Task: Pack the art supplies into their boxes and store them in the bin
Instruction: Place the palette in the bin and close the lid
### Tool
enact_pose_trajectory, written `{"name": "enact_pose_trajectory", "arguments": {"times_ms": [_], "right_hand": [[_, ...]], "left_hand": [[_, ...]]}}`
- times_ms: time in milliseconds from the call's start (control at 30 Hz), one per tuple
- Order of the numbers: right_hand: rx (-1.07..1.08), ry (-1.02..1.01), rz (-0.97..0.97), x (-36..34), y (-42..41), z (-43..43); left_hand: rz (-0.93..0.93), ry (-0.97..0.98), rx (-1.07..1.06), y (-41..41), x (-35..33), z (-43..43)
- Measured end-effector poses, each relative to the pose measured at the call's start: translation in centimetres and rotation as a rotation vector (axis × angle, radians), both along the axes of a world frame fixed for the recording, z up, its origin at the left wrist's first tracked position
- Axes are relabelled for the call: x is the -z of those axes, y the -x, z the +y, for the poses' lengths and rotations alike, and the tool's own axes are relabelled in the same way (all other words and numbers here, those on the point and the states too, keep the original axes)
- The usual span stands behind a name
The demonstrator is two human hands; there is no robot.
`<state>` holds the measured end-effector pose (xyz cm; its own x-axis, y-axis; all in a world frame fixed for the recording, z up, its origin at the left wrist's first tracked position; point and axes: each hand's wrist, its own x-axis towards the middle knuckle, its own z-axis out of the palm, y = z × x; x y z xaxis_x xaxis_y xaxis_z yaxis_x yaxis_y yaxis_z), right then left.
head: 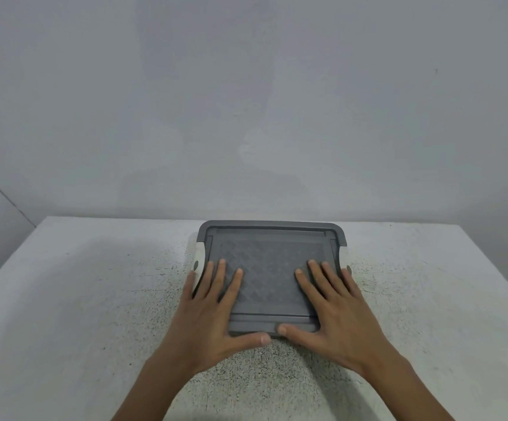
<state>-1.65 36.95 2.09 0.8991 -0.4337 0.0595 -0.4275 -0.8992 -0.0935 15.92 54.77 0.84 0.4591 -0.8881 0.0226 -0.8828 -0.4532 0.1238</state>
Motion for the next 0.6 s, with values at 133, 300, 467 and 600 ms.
{"name": "enact_pose_trajectory", "arguments": {"times_ms": [133, 300, 467, 600], "right_hand": [[0.007, 0.001, 0.014, 0.3, 0.2, 0.8], [0.0, 0.029, 0.007, 0.7, 0.4, 0.7], [0.0, 0.017, -0.002, 0.9, 0.3, 0.4], [-0.001, 0.017, -0.022, 0.8, -0.4, -0.4]], "left_hand": [[-0.033, 0.025, -0.002, 0.2, 0.1, 0.0], [-0.058, 0.007, 0.015, 0.1, 0.3, -0.1], [-0.054, 0.021, -0.012, 0.0, 0.7, -0.3], [-0.047, 0.029, -0.029, -0.7, 0.8, -0.9]]}}
